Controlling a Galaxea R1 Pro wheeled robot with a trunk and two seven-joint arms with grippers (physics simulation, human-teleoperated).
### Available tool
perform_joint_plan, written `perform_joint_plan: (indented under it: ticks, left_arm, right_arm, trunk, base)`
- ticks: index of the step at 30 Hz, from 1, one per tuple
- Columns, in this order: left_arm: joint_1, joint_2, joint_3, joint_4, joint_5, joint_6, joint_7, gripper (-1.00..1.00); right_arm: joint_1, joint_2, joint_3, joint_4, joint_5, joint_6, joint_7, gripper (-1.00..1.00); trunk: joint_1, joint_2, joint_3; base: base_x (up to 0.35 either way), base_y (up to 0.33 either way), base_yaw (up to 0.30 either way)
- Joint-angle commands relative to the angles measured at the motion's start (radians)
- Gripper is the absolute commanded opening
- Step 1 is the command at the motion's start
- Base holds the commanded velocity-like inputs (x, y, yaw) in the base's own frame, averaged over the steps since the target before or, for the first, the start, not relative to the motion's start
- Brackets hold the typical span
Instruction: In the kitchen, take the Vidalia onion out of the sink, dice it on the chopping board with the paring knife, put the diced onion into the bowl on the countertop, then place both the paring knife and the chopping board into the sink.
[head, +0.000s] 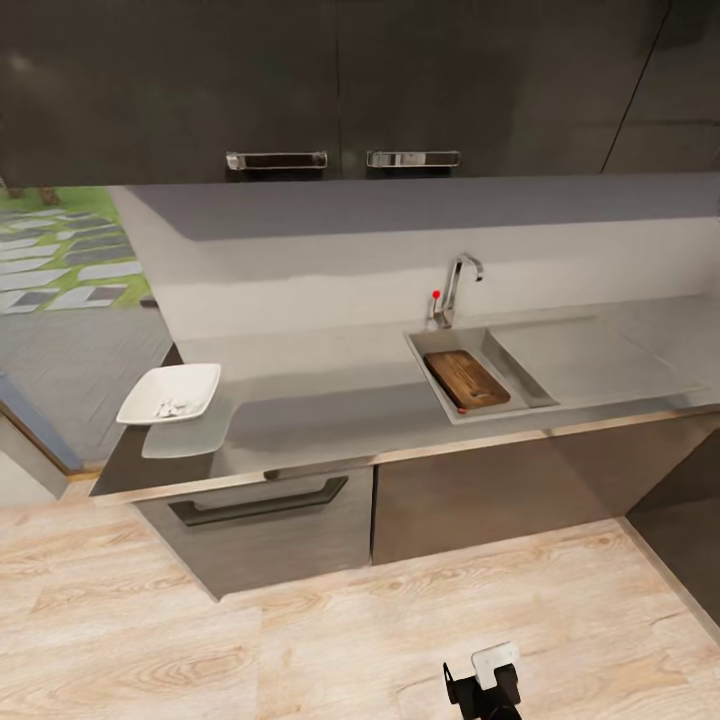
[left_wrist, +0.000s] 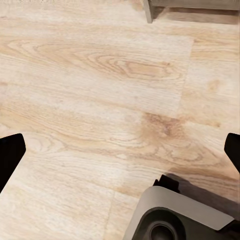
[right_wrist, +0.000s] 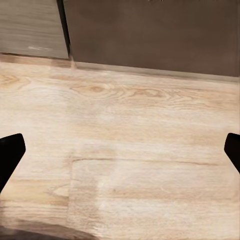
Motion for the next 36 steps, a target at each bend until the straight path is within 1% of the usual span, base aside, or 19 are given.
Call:
perform_joint_plan:
  ticks: [1, 36]
  left_arm:
    - [-0.001, -0.001, -0.008, 0.002, 0.002, -0.003, 0.005, 1.0]
    - [-0.001, -0.001, -0.008, 0.002, 0.002, -0.001, 0.005, 1.0]
  right_arm:
    - [-0.001, 0.0, -0.007, 0.001, 0.011, -0.003, -0.005, 1.0]
    - [-0.001, 0.0, -0.005, 0.001, 0.011, -0.003, -0.005, 1.0]
  trunk:
    - [0.001, -0.002, 0.0]
    - [0.001, -0.002, 0.055]
  base:
    - [0.0, 0.0, 0.0]
    - [0.0, 0.0, 0.0]
